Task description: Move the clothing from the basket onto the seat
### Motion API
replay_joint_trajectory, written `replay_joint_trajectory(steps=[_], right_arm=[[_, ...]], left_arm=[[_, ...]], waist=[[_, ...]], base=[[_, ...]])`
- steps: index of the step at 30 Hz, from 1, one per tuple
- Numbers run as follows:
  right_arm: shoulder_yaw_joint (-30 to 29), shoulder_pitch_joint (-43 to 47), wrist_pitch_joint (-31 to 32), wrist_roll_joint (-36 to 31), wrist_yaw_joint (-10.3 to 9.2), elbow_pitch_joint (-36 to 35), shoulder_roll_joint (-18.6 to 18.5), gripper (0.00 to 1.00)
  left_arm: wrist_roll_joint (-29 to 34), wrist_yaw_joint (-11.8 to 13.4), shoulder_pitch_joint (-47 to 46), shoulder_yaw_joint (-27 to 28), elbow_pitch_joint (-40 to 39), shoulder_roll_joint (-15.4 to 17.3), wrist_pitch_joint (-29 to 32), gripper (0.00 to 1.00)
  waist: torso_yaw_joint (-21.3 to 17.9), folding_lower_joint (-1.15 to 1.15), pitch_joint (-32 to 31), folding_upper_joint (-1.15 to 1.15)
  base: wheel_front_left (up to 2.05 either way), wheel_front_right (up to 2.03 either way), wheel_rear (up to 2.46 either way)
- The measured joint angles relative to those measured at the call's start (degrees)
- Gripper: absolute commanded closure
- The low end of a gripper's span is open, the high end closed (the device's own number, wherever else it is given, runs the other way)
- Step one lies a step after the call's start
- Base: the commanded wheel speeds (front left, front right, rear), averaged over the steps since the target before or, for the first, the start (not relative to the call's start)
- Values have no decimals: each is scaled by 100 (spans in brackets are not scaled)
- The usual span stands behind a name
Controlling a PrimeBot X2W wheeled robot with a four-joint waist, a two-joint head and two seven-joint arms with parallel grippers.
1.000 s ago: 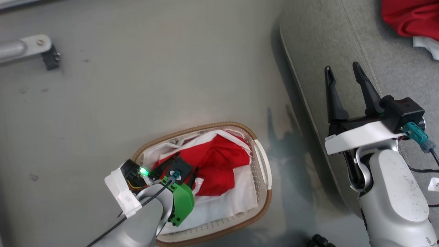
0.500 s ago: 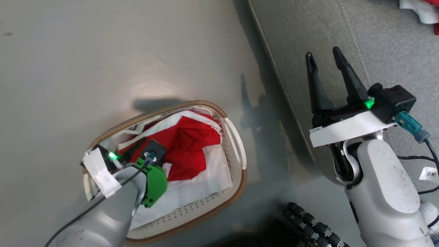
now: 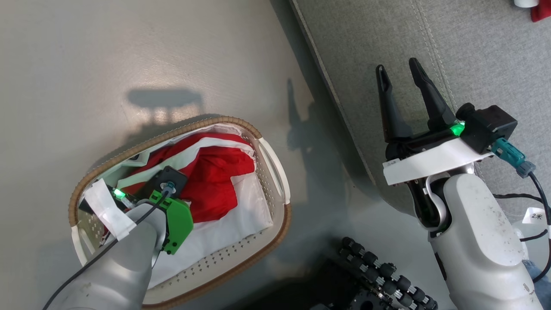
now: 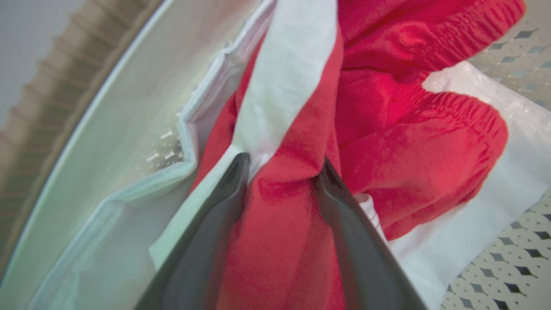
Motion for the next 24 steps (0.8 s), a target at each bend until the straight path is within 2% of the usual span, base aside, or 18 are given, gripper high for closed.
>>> replay_joint_trajectory(steps=[1, 9, 15, 24], right_arm=[[-2, 0, 0, -1, 0, 12, 0, 0], [-16, -20, 0, -56, 0, 68, 1, 0], [-93, -20, 0, -181, 0, 147, 4, 0], [-304, 135, 0, -520, 0, 352, 4, 0]], left_arm=[[-11, -11, 7, -9, 7, -16, 1, 100], [-83, -92, 139, -86, 34, -135, -11, 100], [-165, -170, 186, -118, -47, -234, -235, 100], [-353, -357, 520, -188, -743, -320, -415, 100]], waist=[[4, 0, -5, 0], [136, 0, -150, 0], [257, 0, -308, 0], [474, 0, -786, 0]], base=[[0, 0, 0], [0, 0, 0], [0, 0, 0], [0, 0, 0]])
